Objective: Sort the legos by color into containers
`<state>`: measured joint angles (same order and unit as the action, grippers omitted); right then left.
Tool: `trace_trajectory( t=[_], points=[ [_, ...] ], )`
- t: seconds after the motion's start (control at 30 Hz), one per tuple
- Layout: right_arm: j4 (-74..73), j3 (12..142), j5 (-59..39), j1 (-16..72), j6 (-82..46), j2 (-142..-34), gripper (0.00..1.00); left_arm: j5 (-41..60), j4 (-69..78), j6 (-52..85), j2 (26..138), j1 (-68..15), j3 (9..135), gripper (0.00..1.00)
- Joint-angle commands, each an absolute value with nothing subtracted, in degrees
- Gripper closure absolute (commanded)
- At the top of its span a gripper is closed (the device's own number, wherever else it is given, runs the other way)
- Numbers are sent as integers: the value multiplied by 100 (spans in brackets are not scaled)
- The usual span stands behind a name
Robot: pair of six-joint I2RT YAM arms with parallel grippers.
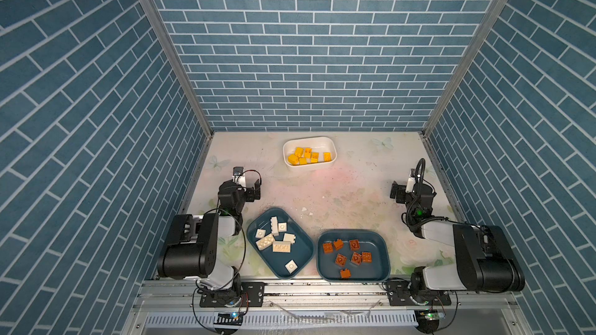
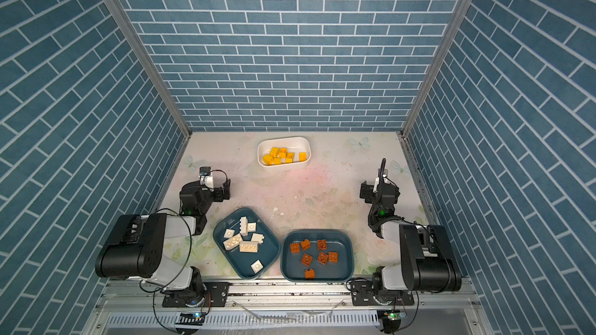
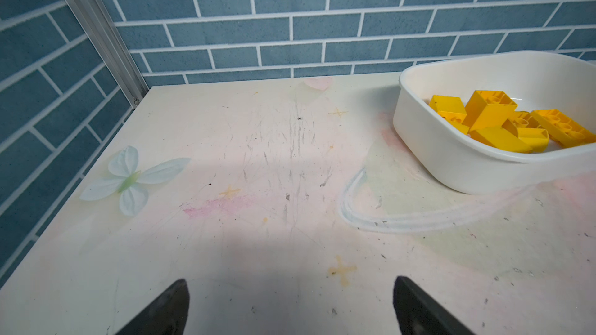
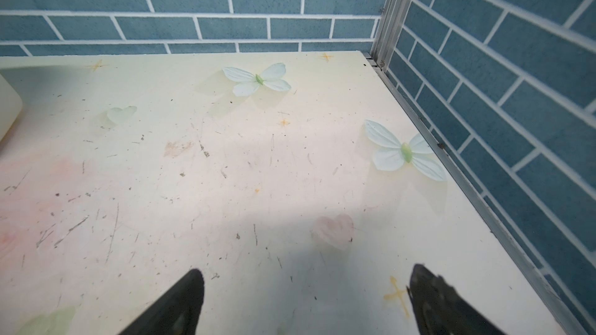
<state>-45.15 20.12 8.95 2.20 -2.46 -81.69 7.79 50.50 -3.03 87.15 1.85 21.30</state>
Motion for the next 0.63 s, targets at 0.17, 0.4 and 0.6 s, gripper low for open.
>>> trace_trajectory(
  t=[0.17, 0.4, 0.6],
  points=[
    [-5423, 1977, 607, 0, -176, -8727, 2, 874, 5090, -378, 8771, 182, 2158, 0],
    [-5111, 2171, 352, -161, -271, -8822, 1, 865, 5085, -382, 8769, 178, 2171, 0],
    [-5030, 2208, 320, -243, -362, -8807, 1, 877, 5080, -379, 8762, 176, 2164, 0]
  ],
)
